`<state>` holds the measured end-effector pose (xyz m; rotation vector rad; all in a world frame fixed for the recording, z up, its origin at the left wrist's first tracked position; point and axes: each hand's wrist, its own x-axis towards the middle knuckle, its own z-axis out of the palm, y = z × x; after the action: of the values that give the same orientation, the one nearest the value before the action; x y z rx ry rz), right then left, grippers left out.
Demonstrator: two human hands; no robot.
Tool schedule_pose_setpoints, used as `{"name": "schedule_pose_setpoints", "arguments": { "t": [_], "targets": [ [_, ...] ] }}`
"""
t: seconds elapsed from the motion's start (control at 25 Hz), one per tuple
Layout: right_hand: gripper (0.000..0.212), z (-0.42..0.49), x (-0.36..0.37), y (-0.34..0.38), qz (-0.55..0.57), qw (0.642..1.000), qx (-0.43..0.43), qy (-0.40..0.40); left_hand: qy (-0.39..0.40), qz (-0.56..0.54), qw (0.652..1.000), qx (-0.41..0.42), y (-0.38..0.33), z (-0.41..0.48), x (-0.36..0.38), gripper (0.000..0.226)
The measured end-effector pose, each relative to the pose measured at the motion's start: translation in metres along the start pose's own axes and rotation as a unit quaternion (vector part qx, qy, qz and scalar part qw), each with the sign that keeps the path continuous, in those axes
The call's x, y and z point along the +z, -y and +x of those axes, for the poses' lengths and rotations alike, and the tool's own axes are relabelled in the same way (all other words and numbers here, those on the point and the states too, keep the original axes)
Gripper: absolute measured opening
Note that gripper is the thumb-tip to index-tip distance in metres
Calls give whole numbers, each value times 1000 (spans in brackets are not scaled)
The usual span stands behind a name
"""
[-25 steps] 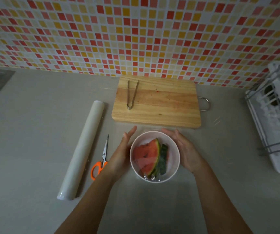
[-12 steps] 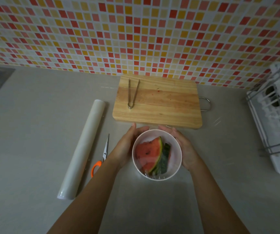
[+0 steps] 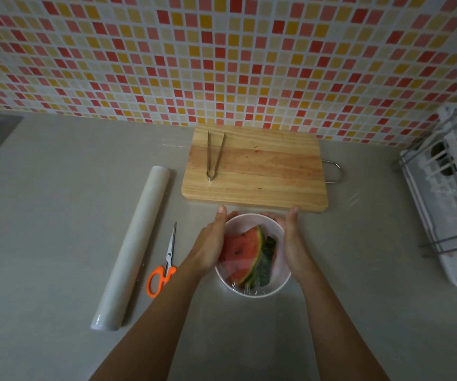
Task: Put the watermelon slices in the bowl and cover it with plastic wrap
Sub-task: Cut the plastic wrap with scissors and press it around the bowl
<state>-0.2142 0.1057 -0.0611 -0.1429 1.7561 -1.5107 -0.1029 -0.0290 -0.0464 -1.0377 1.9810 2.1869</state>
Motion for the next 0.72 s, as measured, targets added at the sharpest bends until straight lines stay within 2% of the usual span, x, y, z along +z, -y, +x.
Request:
{"name": "schedule_pose_setpoints", "arguments": {
  "t": [0.16,0.32,0.44,0.56,0.72],
  "targets": [
    [112,-5,0,3,-101,992,45,-68,12,66,998,0,0,-1,-5,85],
    [126,-10,4,9,-177,972,57,-143,-41,108,993,4,1,0,-2,80],
    [116,-11,6,10,-220,955,65,-189,-99,143,984,-31,2,1,0,81],
    [101,-16,10,15,-263,939,64,-211,-110,187,976,-22,2,-3,1,73],
    [106,-18,9,18,-291,908,109,-281,-168,275,946,22,1,-6,3,78]
  ]
}}
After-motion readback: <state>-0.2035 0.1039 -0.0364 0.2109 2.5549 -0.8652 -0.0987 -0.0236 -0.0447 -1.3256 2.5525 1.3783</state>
